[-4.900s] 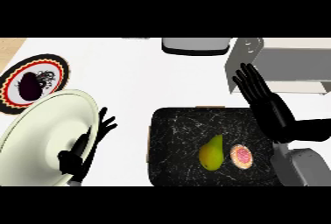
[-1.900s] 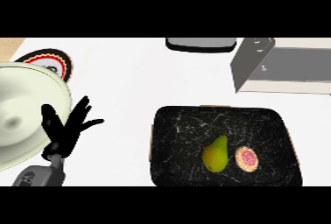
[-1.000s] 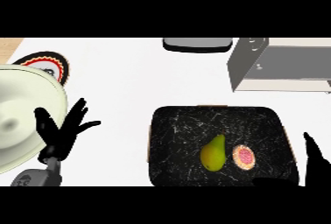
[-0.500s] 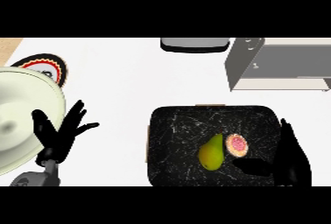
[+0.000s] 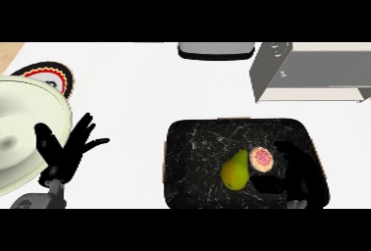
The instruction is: Pick the cupcake from the tray and place it in the tiered shelf
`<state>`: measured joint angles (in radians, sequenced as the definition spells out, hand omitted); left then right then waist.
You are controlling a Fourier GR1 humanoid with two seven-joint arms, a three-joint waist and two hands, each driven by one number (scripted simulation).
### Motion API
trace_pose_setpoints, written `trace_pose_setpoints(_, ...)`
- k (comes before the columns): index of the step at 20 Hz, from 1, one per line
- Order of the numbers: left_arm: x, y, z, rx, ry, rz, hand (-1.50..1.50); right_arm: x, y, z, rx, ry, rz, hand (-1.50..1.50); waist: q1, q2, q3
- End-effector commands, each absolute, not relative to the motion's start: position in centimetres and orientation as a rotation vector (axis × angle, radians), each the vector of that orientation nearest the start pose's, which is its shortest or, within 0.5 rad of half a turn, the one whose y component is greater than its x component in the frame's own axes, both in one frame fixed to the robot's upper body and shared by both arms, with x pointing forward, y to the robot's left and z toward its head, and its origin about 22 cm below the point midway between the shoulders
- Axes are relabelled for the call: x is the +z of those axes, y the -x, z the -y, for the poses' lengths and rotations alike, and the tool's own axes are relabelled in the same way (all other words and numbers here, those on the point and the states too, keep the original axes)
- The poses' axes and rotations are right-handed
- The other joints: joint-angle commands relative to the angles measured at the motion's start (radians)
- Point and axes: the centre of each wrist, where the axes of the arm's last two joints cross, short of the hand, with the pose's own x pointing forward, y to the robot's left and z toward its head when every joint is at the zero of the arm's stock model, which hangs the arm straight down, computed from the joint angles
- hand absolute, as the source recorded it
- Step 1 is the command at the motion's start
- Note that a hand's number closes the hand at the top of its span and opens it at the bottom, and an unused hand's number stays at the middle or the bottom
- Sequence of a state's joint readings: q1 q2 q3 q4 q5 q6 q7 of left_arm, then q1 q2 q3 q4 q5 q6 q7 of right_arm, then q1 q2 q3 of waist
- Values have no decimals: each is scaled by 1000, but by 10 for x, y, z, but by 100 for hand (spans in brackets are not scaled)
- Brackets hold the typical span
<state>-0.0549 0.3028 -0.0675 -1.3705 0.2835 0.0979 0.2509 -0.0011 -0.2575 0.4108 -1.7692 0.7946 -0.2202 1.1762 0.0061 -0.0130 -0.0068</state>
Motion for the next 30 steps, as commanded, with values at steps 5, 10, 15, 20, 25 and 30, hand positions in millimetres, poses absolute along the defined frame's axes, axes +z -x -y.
trace_pose_setpoints(5,-25,-254,-274,42,-92,1101,0,38,-227,131,399,864,719,150,-3,13,6)
trace_pose_setpoints(10,-29,-237,-299,38,-100,1109,0,39,-231,172,708,704,929,150,13,15,8)
trace_pose_setpoints(15,-23,-254,-288,31,-75,1123,0,66,-241,194,1072,489,1150,150,7,19,8)
trace_pose_setpoints(20,-25,-248,-301,57,-90,1114,0,122,-239,217,1024,502,1397,150,-12,11,7)
trace_pose_setpoints(25,-37,-240,-280,70,-91,1107,0,191,-214,236,930,644,1570,150,-30,5,6)
trace_pose_setpoints(30,-30,-231,-311,53,-119,1091,0,248,-200,257,758,756,1643,150,-17,8,6)
